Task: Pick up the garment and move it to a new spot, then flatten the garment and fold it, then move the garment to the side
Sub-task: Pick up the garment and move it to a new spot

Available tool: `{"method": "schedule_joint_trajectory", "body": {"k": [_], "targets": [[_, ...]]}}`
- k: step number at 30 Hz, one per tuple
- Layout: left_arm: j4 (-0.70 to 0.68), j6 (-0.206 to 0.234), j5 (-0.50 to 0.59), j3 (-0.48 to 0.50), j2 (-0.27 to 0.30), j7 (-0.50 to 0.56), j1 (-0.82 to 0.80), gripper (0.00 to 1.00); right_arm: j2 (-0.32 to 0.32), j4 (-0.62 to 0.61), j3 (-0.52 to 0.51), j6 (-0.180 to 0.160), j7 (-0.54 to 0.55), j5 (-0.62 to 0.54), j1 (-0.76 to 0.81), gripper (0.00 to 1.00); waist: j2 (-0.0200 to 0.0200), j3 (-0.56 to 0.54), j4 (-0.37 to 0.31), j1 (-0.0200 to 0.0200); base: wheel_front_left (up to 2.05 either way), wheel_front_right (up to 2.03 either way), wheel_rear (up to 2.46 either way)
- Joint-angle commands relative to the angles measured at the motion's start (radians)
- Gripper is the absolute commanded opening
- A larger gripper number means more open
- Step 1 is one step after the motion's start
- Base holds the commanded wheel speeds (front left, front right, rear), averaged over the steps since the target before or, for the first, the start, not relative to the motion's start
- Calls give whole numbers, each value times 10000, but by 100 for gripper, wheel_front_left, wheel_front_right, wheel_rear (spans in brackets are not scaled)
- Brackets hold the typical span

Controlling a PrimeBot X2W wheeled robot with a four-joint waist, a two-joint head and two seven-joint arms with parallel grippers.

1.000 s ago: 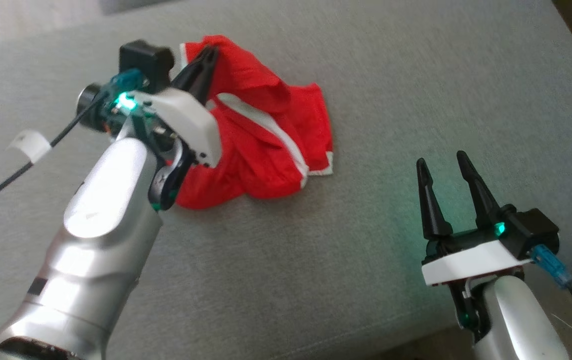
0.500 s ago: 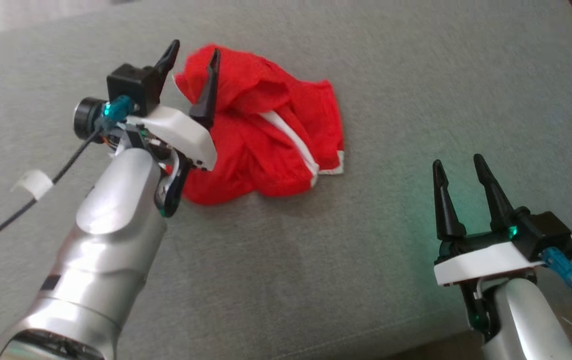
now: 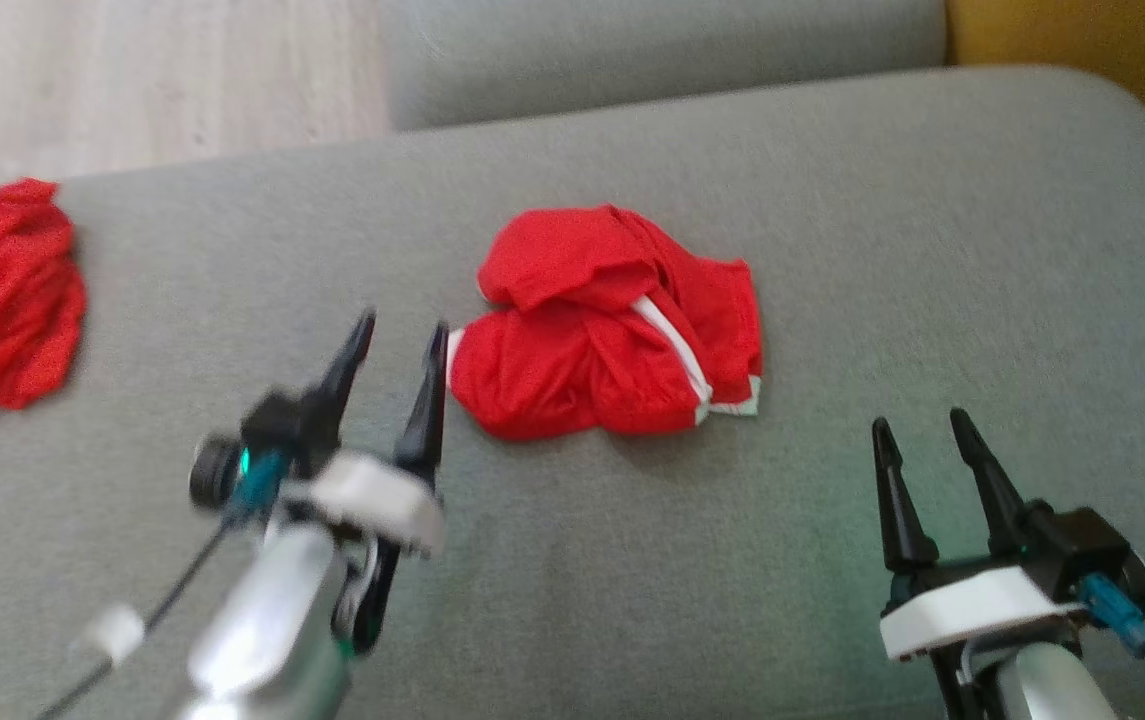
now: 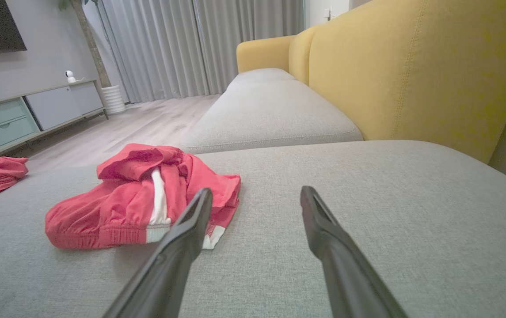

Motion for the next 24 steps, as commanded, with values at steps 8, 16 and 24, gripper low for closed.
{"method": "schedule_joint_trajectory", "body": {"k": [8,16,24], "targets": [[-2154,888,-250,904,592,-318,2474,100,-56,-357,293,39,-108,-78,418,100,0,-760,443,2,0,0,0],[-3274,1285,-258,1352,753,-350,4037,100,-56,-412,361,39,-109,-38,680,100,0,-879,466,2,0,0,0],[-4073,1588,-230,2009,695,-354,5172,100,-56,-338,588,39,-109,48,676,100,0,-843,420,2,0,0,0]]}}
